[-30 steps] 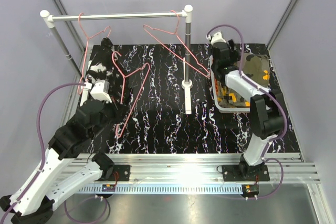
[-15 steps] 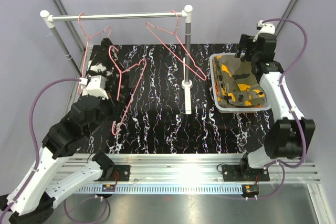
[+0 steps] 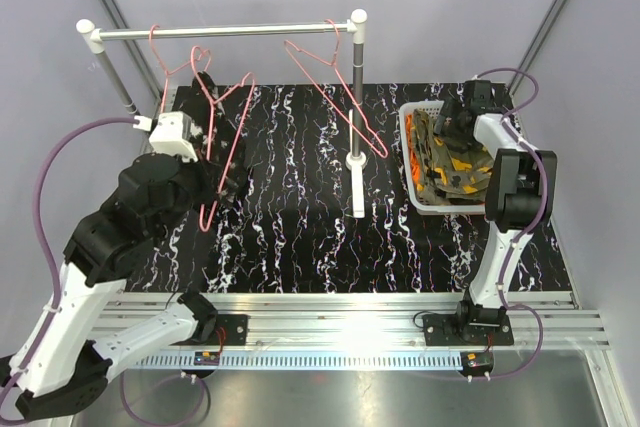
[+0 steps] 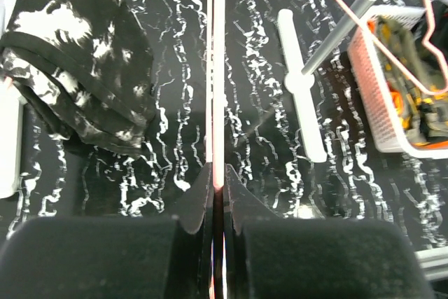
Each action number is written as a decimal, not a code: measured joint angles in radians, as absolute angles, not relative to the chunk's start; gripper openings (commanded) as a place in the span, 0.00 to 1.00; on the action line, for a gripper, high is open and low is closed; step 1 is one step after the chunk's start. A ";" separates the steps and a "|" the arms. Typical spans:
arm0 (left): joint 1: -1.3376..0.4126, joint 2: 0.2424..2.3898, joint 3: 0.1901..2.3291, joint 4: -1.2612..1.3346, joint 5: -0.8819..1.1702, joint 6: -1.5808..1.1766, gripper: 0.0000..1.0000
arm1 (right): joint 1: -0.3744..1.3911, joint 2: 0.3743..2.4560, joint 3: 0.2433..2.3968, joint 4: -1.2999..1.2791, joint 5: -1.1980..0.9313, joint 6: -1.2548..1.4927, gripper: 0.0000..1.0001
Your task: Remove the trousers from the hanger
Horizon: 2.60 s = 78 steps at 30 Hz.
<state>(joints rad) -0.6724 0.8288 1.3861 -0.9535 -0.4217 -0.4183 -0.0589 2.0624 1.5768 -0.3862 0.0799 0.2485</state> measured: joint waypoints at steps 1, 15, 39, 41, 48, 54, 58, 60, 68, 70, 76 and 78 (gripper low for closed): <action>-0.672 0.835 1.386 -0.953 -0.424 -0.408 0.00 | -0.059 2.062 1.583 -0.397 0.077 0.251 0.99; -0.753 1.010 1.442 -0.928 -0.560 -0.303 0.00 | -0.060 1.485 1.562 -0.595 0.034 0.275 0.99; -0.816 1.458 1.681 -0.671 -0.684 -0.252 0.00 | -0.059 0.588 1.049 -0.479 -0.573 0.569 0.99; -0.815 1.496 1.691 -0.672 -0.684 -0.270 0.00 | -0.059 0.562 1.046 -0.497 -0.585 0.587 0.99; -0.814 1.561 1.693 -0.677 -0.623 -0.339 0.00 | -0.059 0.496 1.039 -0.548 -0.621 0.607 1.00; -0.814 1.579 1.693 -0.631 -0.543 -0.347 0.00 | -0.059 0.481 1.044 -0.591 -0.623 0.600 0.99; -0.814 1.589 1.692 -0.613 -0.515 -0.341 0.00 | -0.059 0.464 1.044 -0.597 -0.623 0.600 1.00; -0.814 1.589 1.686 -0.609 -0.515 -0.340 0.20 | -0.059 0.463 1.044 -0.597 -0.623 0.600 0.99; -0.813 1.517 1.552 -0.619 -0.522 -0.348 0.81 | -0.059 0.470 1.044 -0.597 -0.631 0.598 1.00; -0.813 1.467 1.534 -0.646 -0.531 -0.355 0.88 | -0.059 0.477 1.047 -0.600 -0.633 0.588 1.00; -0.810 1.260 1.522 -0.728 -0.620 -0.384 0.99 | -0.059 0.485 1.071 -0.640 -0.601 0.505 0.99; -0.793 1.205 1.525 -0.771 -0.672 -0.392 0.99 | -0.059 0.477 1.079 -0.651 -0.565 0.473 0.99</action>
<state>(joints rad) -0.7933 1.2049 1.5246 -0.7708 -0.6716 -0.3916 -0.0589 0.4774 1.0794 -0.6514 -0.5648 0.4728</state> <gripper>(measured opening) 0.987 0.993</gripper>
